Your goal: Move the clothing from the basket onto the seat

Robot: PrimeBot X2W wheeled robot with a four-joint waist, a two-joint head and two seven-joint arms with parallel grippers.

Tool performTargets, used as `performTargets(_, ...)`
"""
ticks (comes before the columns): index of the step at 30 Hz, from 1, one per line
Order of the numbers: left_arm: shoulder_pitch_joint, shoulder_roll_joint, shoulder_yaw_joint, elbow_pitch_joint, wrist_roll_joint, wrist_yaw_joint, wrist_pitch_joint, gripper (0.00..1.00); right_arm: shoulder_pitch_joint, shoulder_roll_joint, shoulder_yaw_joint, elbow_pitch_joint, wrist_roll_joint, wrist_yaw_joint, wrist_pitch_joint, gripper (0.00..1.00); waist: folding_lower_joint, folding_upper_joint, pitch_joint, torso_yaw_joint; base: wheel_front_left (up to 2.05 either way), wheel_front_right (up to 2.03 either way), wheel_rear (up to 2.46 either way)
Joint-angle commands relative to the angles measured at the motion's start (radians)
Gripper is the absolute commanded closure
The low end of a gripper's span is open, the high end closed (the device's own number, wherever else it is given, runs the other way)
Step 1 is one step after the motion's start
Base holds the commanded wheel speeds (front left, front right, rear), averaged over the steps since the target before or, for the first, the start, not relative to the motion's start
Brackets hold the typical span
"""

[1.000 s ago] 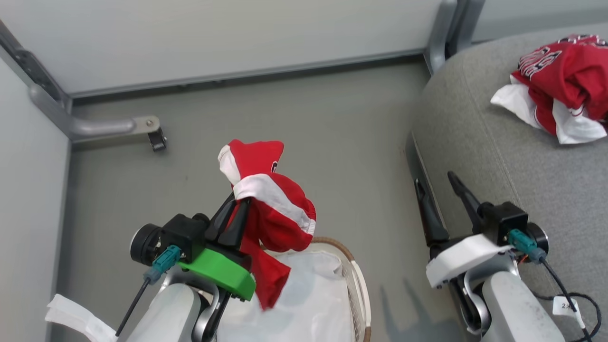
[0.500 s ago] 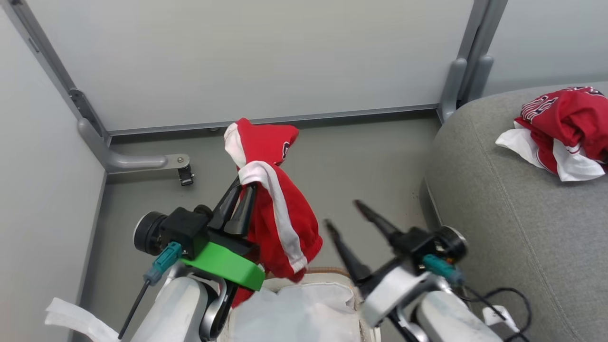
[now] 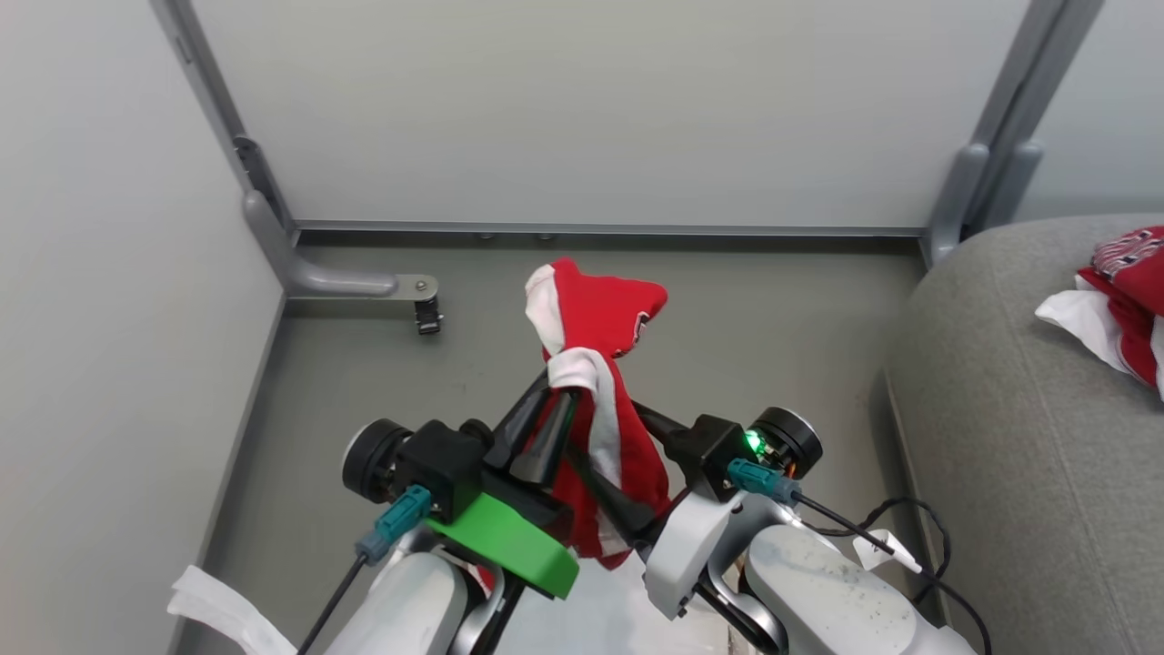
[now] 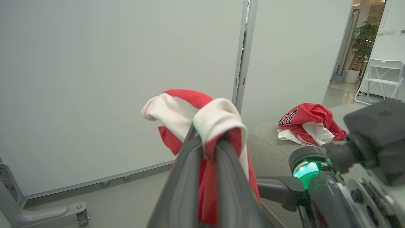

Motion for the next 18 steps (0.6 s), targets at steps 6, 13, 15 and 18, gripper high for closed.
performTargets(6, 0.004, 0.008, -0.002, 0.002, -0.014, 0.000, 0.000, 1.00, -0.017, -0.005, 0.006, 0.036, 0.077, -0.001, -0.002, 1.00, 0.0001, 0.0000, 0.000, 0.035, 0.00, 0.00, 0.00)
performTargets(13, 0.048, 0.015, 0.074, 0.013, 0.014, 0.000, 0.000, 0.00, 0.032, -0.004, -0.074, 0.016, 0.062, -0.001, -0.002, 1.00, 0.0001, 0.0000, 0.004, -0.116, 0.00, 0.00, 0.00)
performTargets(15, 0.058, 0.013, 0.091, 0.014, 0.022, 0.000, 0.000, 0.00, 0.044, -0.004, -0.105, 0.004, 0.046, -0.001, -0.002, 1.00, 0.0001, 0.0000, 0.009, -0.178, 0.00, 0.00, 0.00)
performTargets(18, 0.073, 0.009, 0.117, 0.014, 0.031, 0.000, 0.000, 0.00, 0.064, -0.004, -0.138, -0.016, 0.023, -0.001, -0.002, 1.00, 0.0001, 0.0000, 0.020, -0.274, 0.00, 0.00, 0.00)
